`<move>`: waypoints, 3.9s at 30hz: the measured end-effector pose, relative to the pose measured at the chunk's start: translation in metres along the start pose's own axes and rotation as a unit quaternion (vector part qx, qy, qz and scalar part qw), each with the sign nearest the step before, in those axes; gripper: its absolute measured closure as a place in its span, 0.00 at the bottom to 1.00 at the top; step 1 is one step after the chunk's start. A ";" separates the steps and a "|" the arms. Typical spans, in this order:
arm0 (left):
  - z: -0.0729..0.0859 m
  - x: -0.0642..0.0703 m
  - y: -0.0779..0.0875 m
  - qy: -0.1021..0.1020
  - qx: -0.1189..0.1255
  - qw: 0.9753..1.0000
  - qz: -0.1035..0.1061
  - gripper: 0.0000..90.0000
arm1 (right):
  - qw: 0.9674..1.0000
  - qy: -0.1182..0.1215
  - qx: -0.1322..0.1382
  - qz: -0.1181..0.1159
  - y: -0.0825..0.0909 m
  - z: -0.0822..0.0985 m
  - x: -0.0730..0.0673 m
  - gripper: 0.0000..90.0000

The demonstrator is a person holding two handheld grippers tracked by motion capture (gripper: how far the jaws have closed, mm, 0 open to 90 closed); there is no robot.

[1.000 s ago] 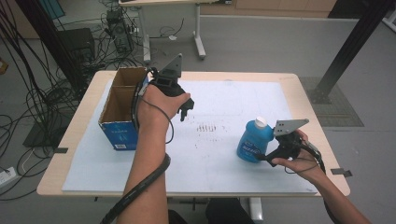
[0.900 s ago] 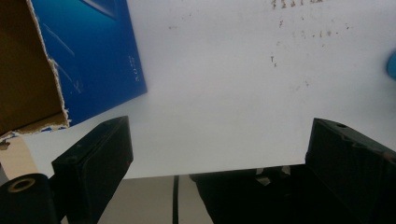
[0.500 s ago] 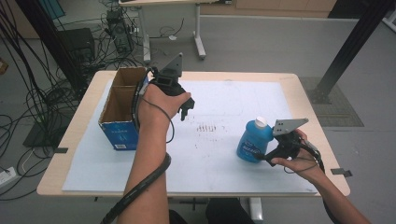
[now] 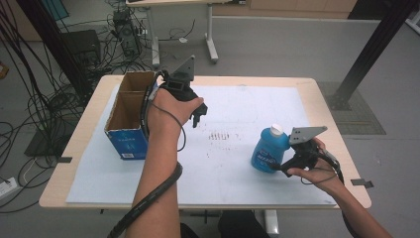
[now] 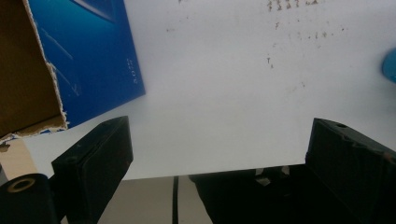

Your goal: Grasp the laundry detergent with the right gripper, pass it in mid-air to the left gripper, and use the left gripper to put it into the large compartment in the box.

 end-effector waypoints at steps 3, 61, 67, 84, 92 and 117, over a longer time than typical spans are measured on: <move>0.000 0.000 0.000 0.000 0.000 1.000 0.000 0.08 | 1.000 -0.001 0.000 0.000 -0.001 0.001 0.000 0.03; 0.000 0.000 0.002 0.001 0.005 1.000 -0.001 0.08 | 1.000 -0.009 0.015 0.002 -0.006 -0.001 -0.002 0.03; 0.000 0.000 0.002 0.000 0.005 1.000 0.000 0.09 | 1.000 -0.010 0.016 0.005 -0.007 0.000 -0.002 0.03; -0.001 0.003 0.003 -0.003 0.004 1.000 -0.001 0.09 | 1.000 -0.010 0.017 0.002 -0.009 -0.001 -0.001 0.03; -0.001 0.002 0.001 0.000 0.002 1.000 -0.002 0.08 | 1.000 -0.010 0.020 0.006 -0.010 0.001 0.001 0.15; -0.001 0.003 0.001 -0.003 0.002 1.000 -0.002 0.09 | 1.000 0.002 0.031 -0.003 -0.014 0.004 0.001 0.45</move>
Point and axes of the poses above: each handheld gripper's, and its own axes: y roughly backward along the jaws, z roughly out of its underside, x roughly to its right, the point moved 1 cm from there along -y, roughly forward along the jaws, and after that the axes turned 3 degrees about -x, right-handed, at the moved point
